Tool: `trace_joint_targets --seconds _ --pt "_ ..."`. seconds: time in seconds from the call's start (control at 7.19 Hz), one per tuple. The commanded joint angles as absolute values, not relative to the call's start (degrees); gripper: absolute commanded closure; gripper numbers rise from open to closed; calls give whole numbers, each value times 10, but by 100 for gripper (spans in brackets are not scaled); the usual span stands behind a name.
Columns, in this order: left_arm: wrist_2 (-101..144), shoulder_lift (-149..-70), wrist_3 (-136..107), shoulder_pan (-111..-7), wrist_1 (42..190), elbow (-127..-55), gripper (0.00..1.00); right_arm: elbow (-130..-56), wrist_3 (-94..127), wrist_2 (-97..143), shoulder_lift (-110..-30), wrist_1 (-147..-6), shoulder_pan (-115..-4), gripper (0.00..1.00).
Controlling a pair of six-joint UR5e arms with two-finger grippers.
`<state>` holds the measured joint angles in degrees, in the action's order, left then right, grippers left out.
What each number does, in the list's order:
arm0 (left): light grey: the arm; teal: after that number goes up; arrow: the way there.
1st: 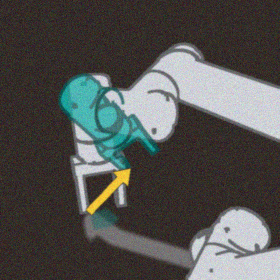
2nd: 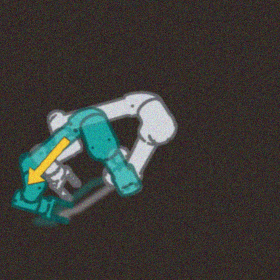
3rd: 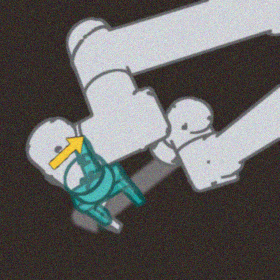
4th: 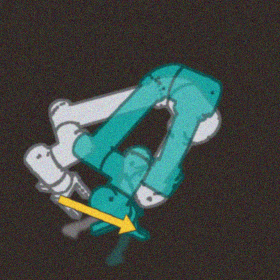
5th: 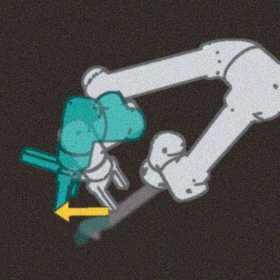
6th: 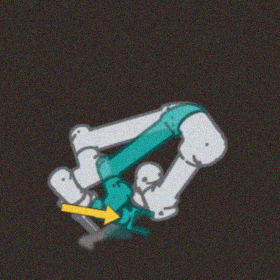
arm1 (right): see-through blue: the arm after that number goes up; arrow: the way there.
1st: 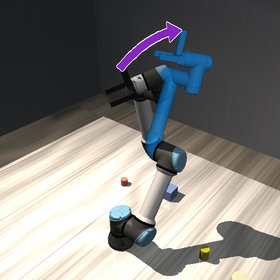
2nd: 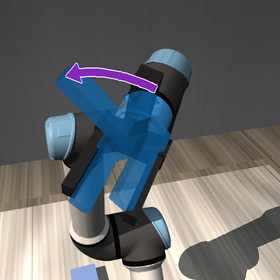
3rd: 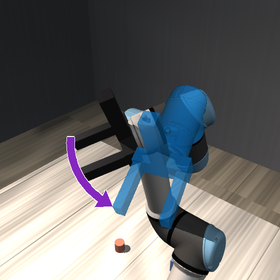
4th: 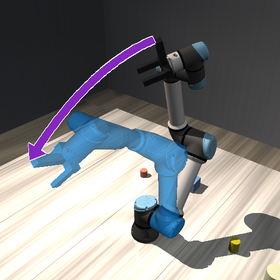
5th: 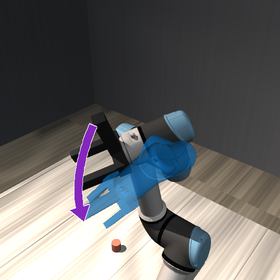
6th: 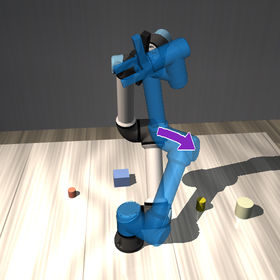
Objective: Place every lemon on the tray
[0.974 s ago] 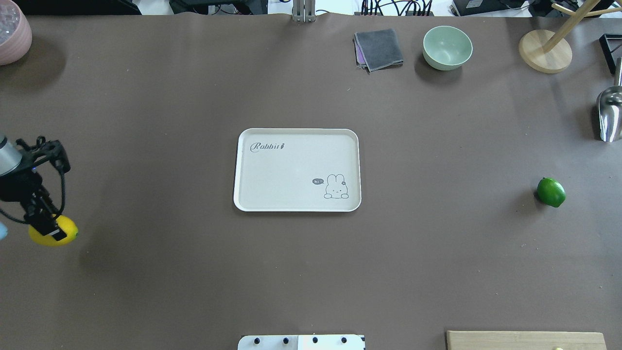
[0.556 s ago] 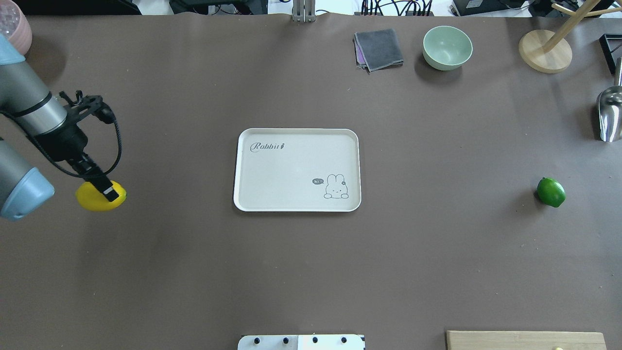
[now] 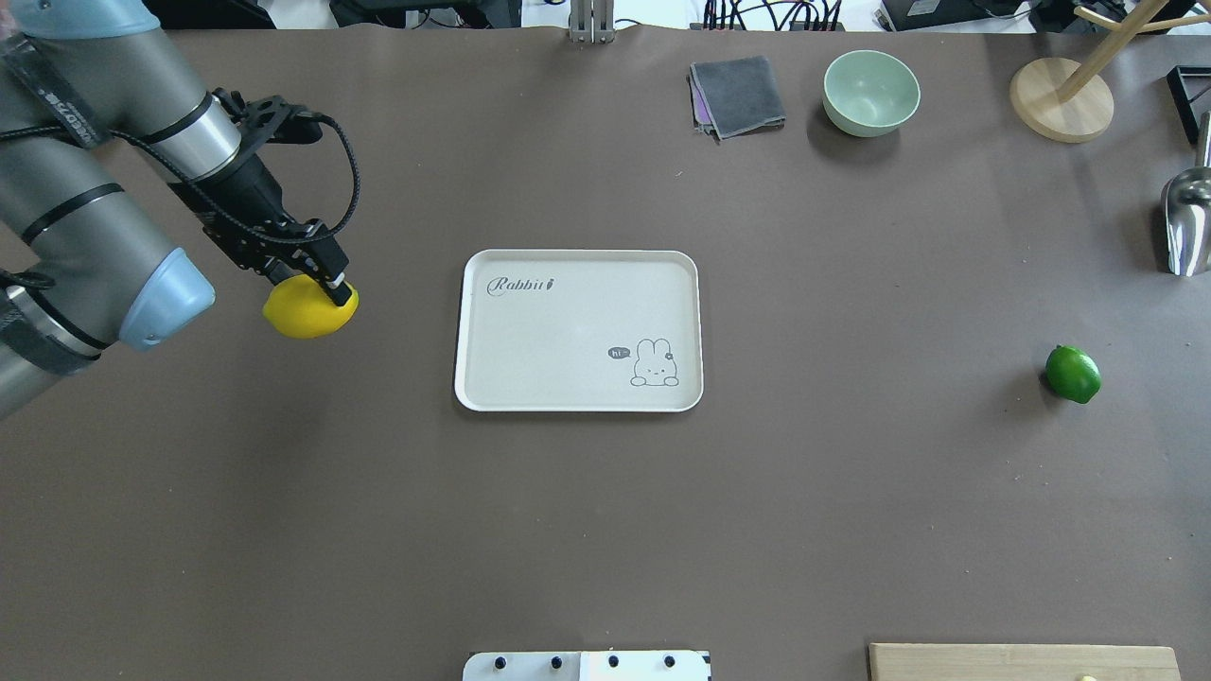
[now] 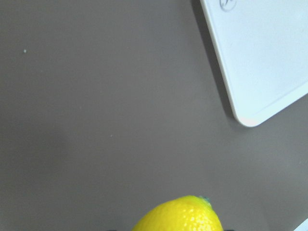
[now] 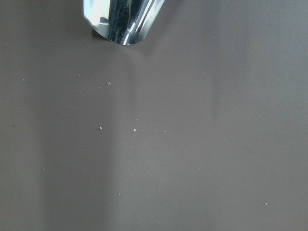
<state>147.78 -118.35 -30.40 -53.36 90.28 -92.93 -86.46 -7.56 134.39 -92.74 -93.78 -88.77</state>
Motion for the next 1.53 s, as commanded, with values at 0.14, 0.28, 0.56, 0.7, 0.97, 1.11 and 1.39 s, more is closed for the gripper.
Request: trace_joint_targets --seconds 0.14,0.28,0.56,0.7,0.97,1.11,1.39 --pt "1403 -1238 -631 -478 1144 -832 100 -869 -76 1348 -926 -938 -888 0" --pt "1351 -1260 -707 -449 1166 -828 100 -869 -76 1348 -926 -938 -888 0" --pt "1254 -1278 -859 -405 1251 -814 100 -868 -76 1350 -927 -938 -888 0" --pt "1196 -1277 -923 -390 1308 -799 100 -868 -76 1351 -926 -938 -888 0" --pt "1195 -1275 -940 -389 1323 -795 1 -867 -76 1351 -926 -938 -887 0" --pt "1198 -1275 -940 -389 1320 -795 2 -867 -76 1351 -926 -938 -887 0" --pt "1217 -1272 -938 -403 1318 -797 2 -861 -76 1374 -924 -938 -887 0"
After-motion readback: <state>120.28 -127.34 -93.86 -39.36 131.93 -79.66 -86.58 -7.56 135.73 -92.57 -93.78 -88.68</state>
